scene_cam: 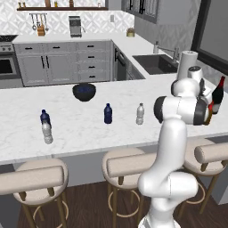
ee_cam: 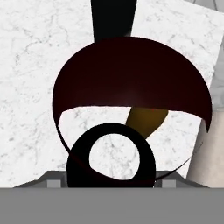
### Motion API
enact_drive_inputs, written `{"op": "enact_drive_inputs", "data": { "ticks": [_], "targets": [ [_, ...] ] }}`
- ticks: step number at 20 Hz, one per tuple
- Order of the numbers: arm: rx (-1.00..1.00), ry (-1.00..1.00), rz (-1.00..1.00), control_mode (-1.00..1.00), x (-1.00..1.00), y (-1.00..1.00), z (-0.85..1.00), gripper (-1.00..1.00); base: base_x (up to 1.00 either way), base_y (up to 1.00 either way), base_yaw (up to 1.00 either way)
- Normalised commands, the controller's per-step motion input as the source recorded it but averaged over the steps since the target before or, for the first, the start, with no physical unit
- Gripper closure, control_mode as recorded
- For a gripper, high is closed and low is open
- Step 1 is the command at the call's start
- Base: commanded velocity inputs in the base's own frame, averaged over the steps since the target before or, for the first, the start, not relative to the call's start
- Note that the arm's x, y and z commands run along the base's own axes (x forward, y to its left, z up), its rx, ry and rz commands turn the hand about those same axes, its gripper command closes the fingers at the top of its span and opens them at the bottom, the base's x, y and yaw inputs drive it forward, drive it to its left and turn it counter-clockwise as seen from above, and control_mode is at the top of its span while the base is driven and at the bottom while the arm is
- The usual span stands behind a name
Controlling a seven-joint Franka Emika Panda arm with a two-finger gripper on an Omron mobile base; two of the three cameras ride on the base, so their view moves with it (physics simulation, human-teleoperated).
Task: Move the plastic bottles in the middle to the plastics group, and the glass bottles in the middle to the glass group.
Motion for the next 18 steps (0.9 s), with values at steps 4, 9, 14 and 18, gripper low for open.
{"op": "enact_drive_inputs", "data": {
  "ticks": [4,9,14,18],
  "targets": [
    [0.00,0.00,-0.10,-1.00,0.12,-0.29,-0.01,1.00,0.00,0.00,0.00],
    [0.00,-0.02,-0.03,-1.00,0.04,-0.25,0.00,1.00,0.00,0.00,0.00],
    [0.00,-0.04,-0.01,-1.00,0.00,0.02,-0.23,1.00,0.00,0.00,0.00],
    [0.00,0.00,-0.01,-1.00,0.00,0.00,-0.55,1.00,0.00,0.00,0.00]
  ]
}}
